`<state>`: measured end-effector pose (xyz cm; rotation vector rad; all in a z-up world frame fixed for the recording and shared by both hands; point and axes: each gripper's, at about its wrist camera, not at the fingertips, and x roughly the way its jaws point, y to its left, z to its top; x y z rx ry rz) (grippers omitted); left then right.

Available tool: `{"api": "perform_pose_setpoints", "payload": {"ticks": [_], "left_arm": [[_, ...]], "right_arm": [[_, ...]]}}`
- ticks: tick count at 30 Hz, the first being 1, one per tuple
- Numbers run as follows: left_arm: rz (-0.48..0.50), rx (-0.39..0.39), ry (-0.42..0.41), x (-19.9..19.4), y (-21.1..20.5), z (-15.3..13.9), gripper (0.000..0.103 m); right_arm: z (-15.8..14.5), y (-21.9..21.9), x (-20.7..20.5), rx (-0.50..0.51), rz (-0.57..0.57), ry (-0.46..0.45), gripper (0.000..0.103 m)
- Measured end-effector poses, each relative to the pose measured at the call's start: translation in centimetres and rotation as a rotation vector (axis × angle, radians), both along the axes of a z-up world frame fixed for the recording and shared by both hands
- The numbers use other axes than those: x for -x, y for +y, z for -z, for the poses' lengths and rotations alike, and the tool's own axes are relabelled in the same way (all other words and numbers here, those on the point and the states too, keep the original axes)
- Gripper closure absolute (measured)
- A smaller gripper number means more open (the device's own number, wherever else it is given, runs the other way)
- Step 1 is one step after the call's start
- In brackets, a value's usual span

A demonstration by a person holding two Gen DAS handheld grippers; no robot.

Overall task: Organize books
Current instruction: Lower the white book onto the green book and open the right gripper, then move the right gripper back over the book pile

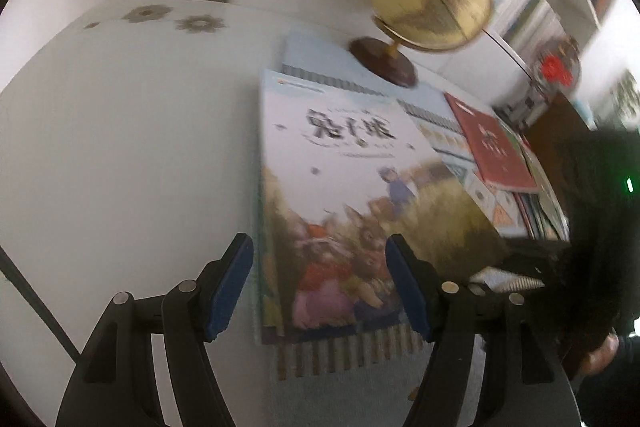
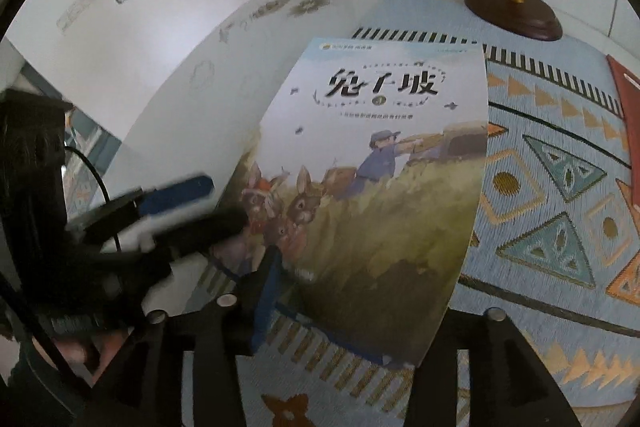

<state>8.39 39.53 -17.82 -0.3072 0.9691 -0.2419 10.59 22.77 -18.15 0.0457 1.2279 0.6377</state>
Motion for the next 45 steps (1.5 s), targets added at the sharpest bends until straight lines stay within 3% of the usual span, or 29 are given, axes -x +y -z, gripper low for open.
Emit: {"api": "perform_pose_setpoints", "payload": {"ticks": [5, 9, 12, 20, 25, 32, 40, 45], "left_arm": [[-0.056, -0.029, 0.032, 1.3, 1.3, -0.9, 0.036], [-0.016, -0.177, 0.048, 3.4, -0.7, -2.9, 0.036], [0.023, -0.228, 0.047, 5.3, -3.1, -4.6, 0.036], [0.148, -0.167, -0.006, 7.8, -14.7, -9.1, 0.030], [0.209, -0.108, -0.027, 8.9, -22.6, -11.4, 0.019], [0.299, -0.089, -0.087, 11.1, -31.6, -14.2, 0.017], [0.363, -0.119, -0.117, 10.9, -36.2, -15.6, 0.017], [0.405, -0.186, -0.175, 6.9, -36.9, -14.9, 0.017]], "right_arm": [[-0.3, -3.3, 2.0, 0.047, 0.004, 0.045, 0.058], [-1.3, -7.8, 5.3, 0.093, 0.036, 0.028, 0.058], [-2.7, -11.6, 7.9, 0.130, 0.087, 0.002, 0.058], [-6.7, -20.7, 10.4, 0.082, 0.254, 0.004, 0.058], [-9.9, -25.7, 13.3, 0.079, 0.286, -0.053, 0.058], [-11.2, -34.5, 17.0, 0.042, 0.373, -0.065, 0.057], [-11.8, -42.2, 18.1, -0.040, 0.540, -0.064, 0.057], [-12.7, -43.9, 15.0, -0.081, 0.596, -0.100, 0.057]]}}
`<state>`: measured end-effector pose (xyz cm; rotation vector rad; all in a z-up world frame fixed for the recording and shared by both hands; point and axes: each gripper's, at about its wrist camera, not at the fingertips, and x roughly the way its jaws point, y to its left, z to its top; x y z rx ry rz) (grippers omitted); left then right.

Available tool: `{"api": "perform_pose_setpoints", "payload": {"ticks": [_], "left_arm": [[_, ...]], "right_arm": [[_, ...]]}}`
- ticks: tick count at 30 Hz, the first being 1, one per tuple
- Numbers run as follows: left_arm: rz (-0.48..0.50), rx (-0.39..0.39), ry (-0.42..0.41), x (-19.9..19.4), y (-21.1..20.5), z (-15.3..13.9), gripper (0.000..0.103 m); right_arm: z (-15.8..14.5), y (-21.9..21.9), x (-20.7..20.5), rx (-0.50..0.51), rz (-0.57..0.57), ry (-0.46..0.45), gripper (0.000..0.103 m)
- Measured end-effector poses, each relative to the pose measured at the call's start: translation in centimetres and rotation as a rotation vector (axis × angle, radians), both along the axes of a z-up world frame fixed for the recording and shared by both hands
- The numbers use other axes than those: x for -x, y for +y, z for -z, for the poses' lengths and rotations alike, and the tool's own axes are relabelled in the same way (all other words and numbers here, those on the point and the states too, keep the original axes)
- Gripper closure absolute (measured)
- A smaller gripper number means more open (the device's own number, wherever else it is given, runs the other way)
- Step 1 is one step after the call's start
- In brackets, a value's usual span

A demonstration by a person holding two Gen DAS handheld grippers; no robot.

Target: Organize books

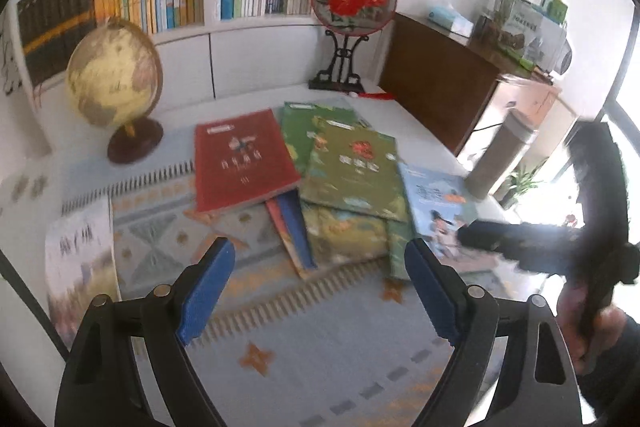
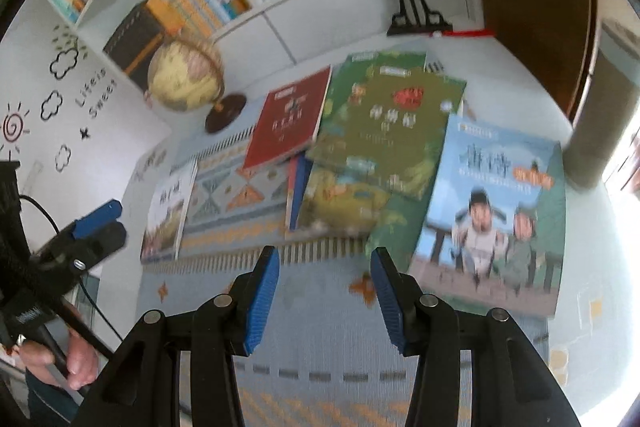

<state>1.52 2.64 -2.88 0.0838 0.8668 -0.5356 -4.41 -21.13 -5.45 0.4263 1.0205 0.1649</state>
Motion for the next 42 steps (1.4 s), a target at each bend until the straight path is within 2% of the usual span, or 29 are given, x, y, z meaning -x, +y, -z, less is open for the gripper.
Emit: {"api": "perform_pose_setpoints", "payload": {"ticks": [3, 6, 9, 13, 16, 21, 25, 28, 30, 31, 32, 34, 35, 38, 39, 40, 42], "left_arm": [[-0.007, 0.010, 0.022, -4.4, 0.8, 1.4, 0.017], [-0.019, 0.039, 0.031, -7.6, 1.7, 2.0, 0.017], [-0.020, 0.034, 0.026, -9.9, 1.9, 2.6, 0.017], [-0.032, 0.009, 0.028, -13.8, 1.9, 4.9, 0.017], [-0.096, -0.029, 0.092, -17.4, 2.6, 8.7, 0.017], [-0.195, 0.033, 0.177, -20.8, 4.2, 13.5, 0.017], [-0.199, 0.041, 0.218, -22.0, 4.1, 15.7, 0.017], [-0.164, 0.061, 0.242, -22.2, 3.6, 16.6, 0.017], [-0.108, 0.095, 0.298, -22.4, 3.1, 17.4, 0.017], [-0.095, 0.100, 0.311, -22.4, 3.0, 17.6, 0.014], [-0.086, 0.095, 0.285, -22.1, 2.8, 17.6, 0.012], [-0.057, 0.092, 0.282, -21.9, 2.5, 17.6, 0.007], [-0.032, 0.095, 0.282, -21.7, 2.2, 17.5, 0.006], [0.102, 0.200, 0.365, -20.5, 1.0, 17.3, 0.006], [0.128, 0.197, 0.372, -20.1, 0.3, 17.2, 0.006], [0.154, 0.158, 0.353, -19.3, -0.7, 17.0, 0.006], [0.182, 0.053, 0.298, -17.9, -2.0, 16.6, 0.007]], "right_arm": [[-0.8, 0.2, -3.3, -0.023, 0.010, -0.044, 0.057], [-1.2, 1.3, -7.1, 0.027, 0.022, -0.081, 0.057], [-0.6, 2.3, -10.4, 0.061, 0.016, -0.095, 0.057], [1.6, 3.7, -14.8, 0.050, 0.024, -0.085, 0.057], [4.4, 4.6, -17.8, 0.056, 0.012, -0.054, 0.057], [8.3, 5.5, -20.9, 0.082, 0.011, -0.005, 0.057], [9.8, 6.2, -22.7, 0.079, 0.002, 0.010, 0.057], [10.5, 7.1, -23.9, 0.123, -0.020, 0.025, 0.057], [11.0, 7.6, -24.7, 0.147, -0.033, 0.041, 0.057], [11.4, 7.8, -25.0, 0.142, -0.042, 0.051, 0.057], [11.8, 8.0, -25.4, 0.139, -0.045, 0.064, 0.057], [12.9, 8.1, -25.9, 0.099, -0.051, 0.102, 0.056], [12.9, 8.0, -25.8, 0.074, -0.048, 0.084, 0.055], [13.2, 7.5, -26.0, -0.010, -0.074, 0.114, 0.055], [13.4, 7.4, -25.9, -0.085, -0.104, 0.135, 0.055], [13.8, 7.5, -25.7, -0.156, -0.136, 0.160, 0.057], [14.0, 8.1, -25.1, -0.147, -0.151, 0.174, 0.057]]}}
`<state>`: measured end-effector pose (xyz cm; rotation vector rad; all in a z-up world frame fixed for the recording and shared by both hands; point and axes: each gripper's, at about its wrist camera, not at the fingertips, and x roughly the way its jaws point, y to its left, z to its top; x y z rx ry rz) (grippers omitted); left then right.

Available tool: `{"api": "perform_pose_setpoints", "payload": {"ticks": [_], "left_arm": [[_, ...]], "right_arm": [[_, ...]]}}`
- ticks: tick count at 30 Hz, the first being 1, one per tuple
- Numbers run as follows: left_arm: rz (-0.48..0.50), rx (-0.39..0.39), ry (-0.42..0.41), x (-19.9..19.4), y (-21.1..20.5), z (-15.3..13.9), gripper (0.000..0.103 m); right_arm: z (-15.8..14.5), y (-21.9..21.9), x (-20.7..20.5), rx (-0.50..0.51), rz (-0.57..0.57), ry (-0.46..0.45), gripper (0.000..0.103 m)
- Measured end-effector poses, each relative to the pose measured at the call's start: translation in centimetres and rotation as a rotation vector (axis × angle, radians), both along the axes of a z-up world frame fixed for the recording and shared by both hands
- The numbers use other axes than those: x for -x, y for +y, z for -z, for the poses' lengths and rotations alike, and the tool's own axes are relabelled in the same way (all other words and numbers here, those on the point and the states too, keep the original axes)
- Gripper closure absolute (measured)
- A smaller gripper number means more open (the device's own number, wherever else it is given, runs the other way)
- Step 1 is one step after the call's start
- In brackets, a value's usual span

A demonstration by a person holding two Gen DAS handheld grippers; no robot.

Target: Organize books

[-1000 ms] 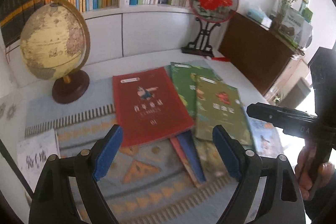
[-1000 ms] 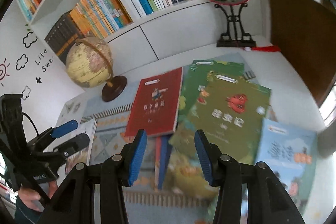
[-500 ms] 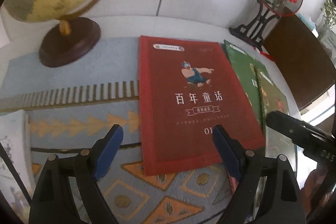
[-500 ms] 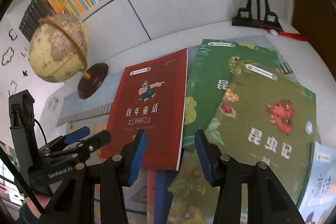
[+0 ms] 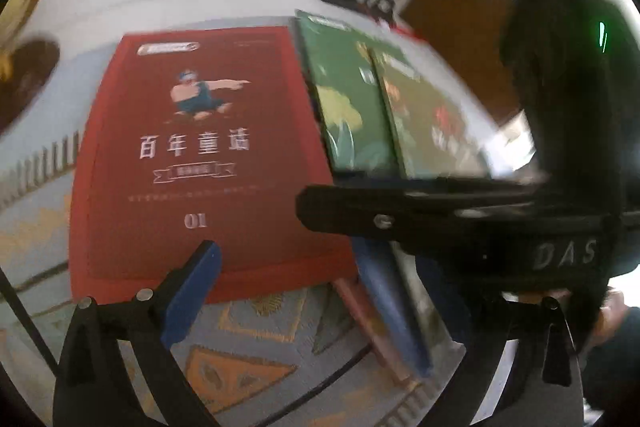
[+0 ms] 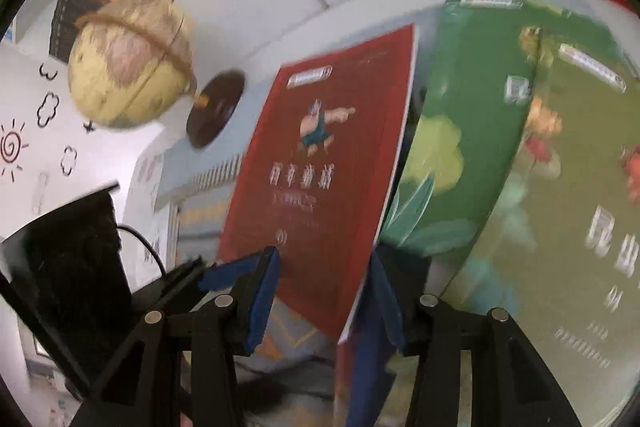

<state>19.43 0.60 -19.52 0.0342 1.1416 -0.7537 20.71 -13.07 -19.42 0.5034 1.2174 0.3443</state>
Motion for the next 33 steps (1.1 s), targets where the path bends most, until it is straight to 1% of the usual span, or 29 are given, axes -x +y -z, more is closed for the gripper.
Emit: {"api": "perform_pose_setpoints", "payload": {"ticks": [1, 2, 4, 6, 9, 11, 13, 14, 16, 17, 18, 19, 20, 21, 22, 23, 24, 25, 27, 28, 29, 31, 33], "left_arm": [[0.011, -0.032, -0.024, 0.6, -0.2, -0.1, 0.007], [0.016, -0.066, -0.050, 1.1, 0.0, -0.3, 0.007], [-0.014, -0.105, -0.086, 1.2, 0.9, -0.8, 0.006], [-0.071, -0.109, -0.094, 0.2, 2.9, -1.4, 0.006], [-0.211, -0.088, -0.079, -2.2, 6.4, -1.5, 0.005], [-0.316, -0.105, -0.073, -3.8, 8.6, -1.1, 0.005], [-0.363, -0.113, -0.067, -5.0, 9.9, -0.6, 0.005], [-0.370, -0.116, -0.057, -5.4, 10.1, -0.3, 0.005], [-0.331, -0.087, 0.003, -6.3, 9.9, 1.0, 0.005], [-0.315, -0.077, 0.003, -6.4, 9.6, 1.3, 0.001], [-0.266, -0.052, -0.001, -6.1, 9.1, 1.4, 0.001], [-0.236, -0.048, -0.008, -5.7, 8.6, 1.2, 0.001], [-0.196, -0.032, 0.009, -5.4, 8.1, 1.2, 0.001], [-0.162, -0.029, 0.014, -5.0, 7.4, 1.1, 0.001], [-0.148, -0.050, 0.013, -4.6, 7.0, 1.2, 0.001], [-0.137, -0.076, -0.008, -4.1, 6.6, 1.1, 0.001], [-0.126, -0.089, -0.019, -3.6, 6.4, 1.0, 0.001], [-0.127, -0.076, -0.021, -2.9, 6.7, 0.9, 0.001], [-0.143, -0.020, 0.004, -2.0, 7.6, 0.4, 0.001], [-0.153, 0.006, 0.013, -1.3, 8.2, 0.2, 0.001], [-0.154, 0.015, 0.017, -0.8, 8.5, 0.1, 0.001], [-0.140, 0.004, 0.020, 0.2, 8.1, -0.1, 0.001], [-0.124, -0.019, 0.016, 1.8, 7.2, 0.1, 0.001]], "right_arm": [[-0.1, 0.1, 0.5, 0.034, 0.008, -0.012, 0.058], [-0.1, 0.0, 0.9, 0.044, 0.018, -0.019, 0.058], [-0.1, -0.8, 1.3, 0.006, 0.055, -0.013, 0.058], [-0.1, -1.2, 1.1, -0.019, 0.065, -0.001, 0.058], [0.2, -1.0, 0.6, -0.007, 0.052, 0.018, 0.058], [0.3, -0.6, 0.5, 0.009, 0.056, 0.020, 0.058], [0.4, -0.3, 0.5, 0.028, 0.066, 0.017, 0.058], [0.3, -0.2, 0.5, 0.051, 0.082, 0.007, 0.058], [0.3, -0.1, 0.3, 0.064, 0.105, 0.002, 0.056], [0.2, -0.2, 0.3, 0.053, 0.114, 0.000, 0.053], [0.2, -0.1, 0.2, 0.041, 0.114, -0.001, 0.049], [0.2, -0.1, 0.1, 0.037, 0.111, -0.001, 0.047], [0.2, 0.0, 0.0, 0.035, 0.105, 0.000, 0.046], [0.2, 0.0, -0.1, 0.029, 0.100, 0.001, 0.046], [0.2, 0.1, -0.2, 0.019, 0.093, 0.004, 0.043], [0.3, 0.3, -0.3, -0.005, 0.079, 0.013, 0.042], [0.2, 0.3, -0.3, -0.001, 0.076, 0.014, 0.042], [0.1, 0.4, -0.2, 0.010, 0.063, 0.018, 0.042], [0.1, 0.3, 0.1, 0.000, 0.051, 0.029, 0.042], [0.1, 0.1, 0.7, -0.025, 0.054, 0.037, 0.042], [0.0, -0.1, 1.3, -0.053, 0.055, 0.039, 0.042], [-0.4, -0.1, 2.7, -0.093, 0.044, 0.040, 0.042], [-0.9, 0.3, 4.2, -0.086, 0.019, 0.037, 0.042]]}}
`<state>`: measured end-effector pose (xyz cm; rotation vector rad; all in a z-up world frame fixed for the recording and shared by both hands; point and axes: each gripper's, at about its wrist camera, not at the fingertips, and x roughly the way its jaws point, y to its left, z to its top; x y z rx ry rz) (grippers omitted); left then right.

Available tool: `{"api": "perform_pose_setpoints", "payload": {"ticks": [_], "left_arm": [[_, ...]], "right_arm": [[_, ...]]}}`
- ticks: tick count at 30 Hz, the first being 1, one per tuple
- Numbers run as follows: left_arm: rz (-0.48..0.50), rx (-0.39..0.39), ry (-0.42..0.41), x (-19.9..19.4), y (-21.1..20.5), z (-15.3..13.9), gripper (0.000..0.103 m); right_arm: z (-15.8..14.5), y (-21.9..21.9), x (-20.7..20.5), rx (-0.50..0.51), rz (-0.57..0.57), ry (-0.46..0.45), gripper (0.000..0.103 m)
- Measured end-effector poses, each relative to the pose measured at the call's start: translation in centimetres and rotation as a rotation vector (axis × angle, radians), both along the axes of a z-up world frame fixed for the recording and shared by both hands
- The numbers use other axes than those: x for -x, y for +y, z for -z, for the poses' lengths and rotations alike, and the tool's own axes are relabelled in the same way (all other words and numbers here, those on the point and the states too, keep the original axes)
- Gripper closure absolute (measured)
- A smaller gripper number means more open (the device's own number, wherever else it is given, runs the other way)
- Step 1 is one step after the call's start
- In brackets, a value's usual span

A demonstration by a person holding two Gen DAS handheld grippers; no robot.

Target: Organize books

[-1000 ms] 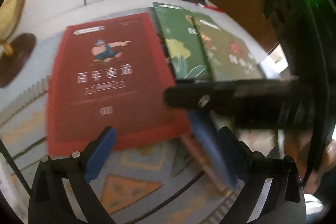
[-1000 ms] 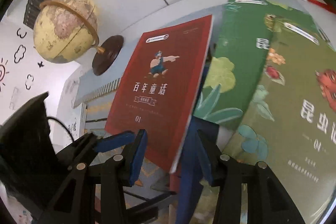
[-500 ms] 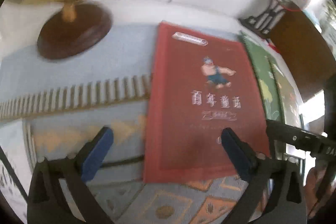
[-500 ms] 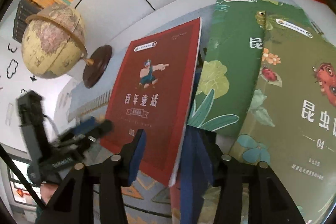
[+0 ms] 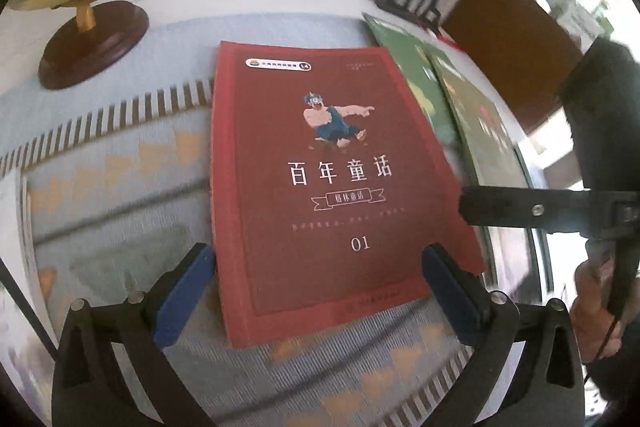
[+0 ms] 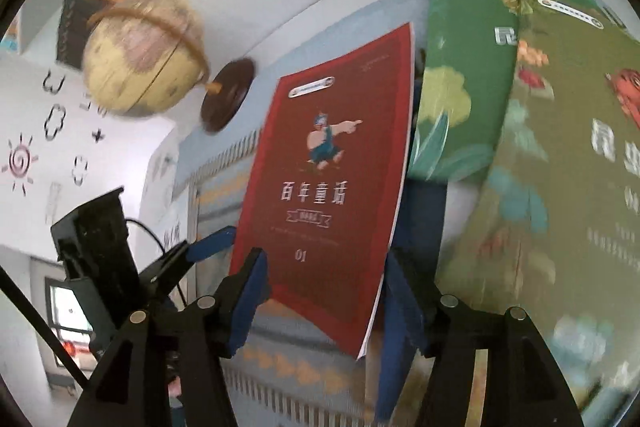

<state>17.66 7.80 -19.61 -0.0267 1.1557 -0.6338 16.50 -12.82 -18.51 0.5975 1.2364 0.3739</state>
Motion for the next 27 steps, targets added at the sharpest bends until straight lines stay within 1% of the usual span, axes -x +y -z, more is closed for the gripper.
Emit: {"api": "perform_pose_setpoints", "payload": {"ticks": [2, 4, 7, 9, 11, 12, 15, 18, 19, 21, 22, 23, 24, 26, 27], "left_arm": [[0.013, -0.015, 0.004, 1.5, -0.5, 0.0, 0.001], [0.023, -0.005, 0.014, 3.1, -1.1, -0.1, 0.001], [0.055, 0.017, 0.030, 6.0, -2.7, -0.3, 0.001], [0.077, 0.003, 0.028, 7.5, -4.2, -0.1, 0.001], [0.100, 0.005, 0.049, 8.6, -5.3, 0.5, 0.001], [0.101, 0.007, 0.029, 9.1, -5.8, 0.6, 0.001], [0.090, -0.005, 0.019, 9.5, -6.2, 0.6, 0.001], [0.070, 0.013, 0.025, 9.4, -5.7, 0.6, 0.001], [0.066, 0.017, 0.028, 9.5, -5.6, 0.6, 0.001], [0.061, 0.017, 0.031, 9.5, -5.5, 0.5, 0.001], [0.058, 0.018, 0.030, 9.5, -5.4, 0.5, 0.001], [0.058, 0.020, 0.027, 9.7, -5.1, 0.5, 0.001], [0.056, 0.018, 0.023, 9.8, -5.3, 0.5, 0.001], [0.049, 0.011, 0.013, 9.9, -5.3, 0.5, 0.001], [0.049, 0.018, 0.014, 9.9, -5.1, 0.5, 0.001]], "right_arm": [[-0.6, 0.1, 1.8, -0.016, -0.014, -0.007, 0.042], [-1.2, -0.2, 3.8, -0.048, -0.014, -0.009, 0.042], [-1.8, -0.9, 6.4, -0.046, -0.008, -0.004, 0.042], [-1.9, -1.6, 8.6, -0.010, -0.006, -0.002, 0.042], [-1.9, -2.7, 10.2, 0.049, 0.022, -0.005, 0.042], [-1.7, -3.4, 10.7, 0.070, 0.040, -0.004, 0.042], [-1.0, -4.8, 11.4, 0.109, 0.062, 0.009, 0.043], [-0.6, -5.8, 12.3, 0.203, 0.081, -0.023, 0.043], [-0.3, -5.8, 12.2, 0.201, 0.080, -0.052, 0.043], [0.2, -5.7, 11.9, 0.197, 0.079, -0.075, 0.043], [0.1, -5.5, 11.7, 0.190, 0.073, -0.104, 0.048], [0.4, -5.0, 11.6, 0.167, 0.055, -0.108, 0.053], [0.7, -4.6, 11.3, 0.151, 0.042, -0.106, 0.063], [0.6, -3.8, 10.9, 0.149, 0.049, -0.121, 0.066], [0.4, -3.9, 10.9, 0.108, 0.041, -0.118, 0.079]]}}
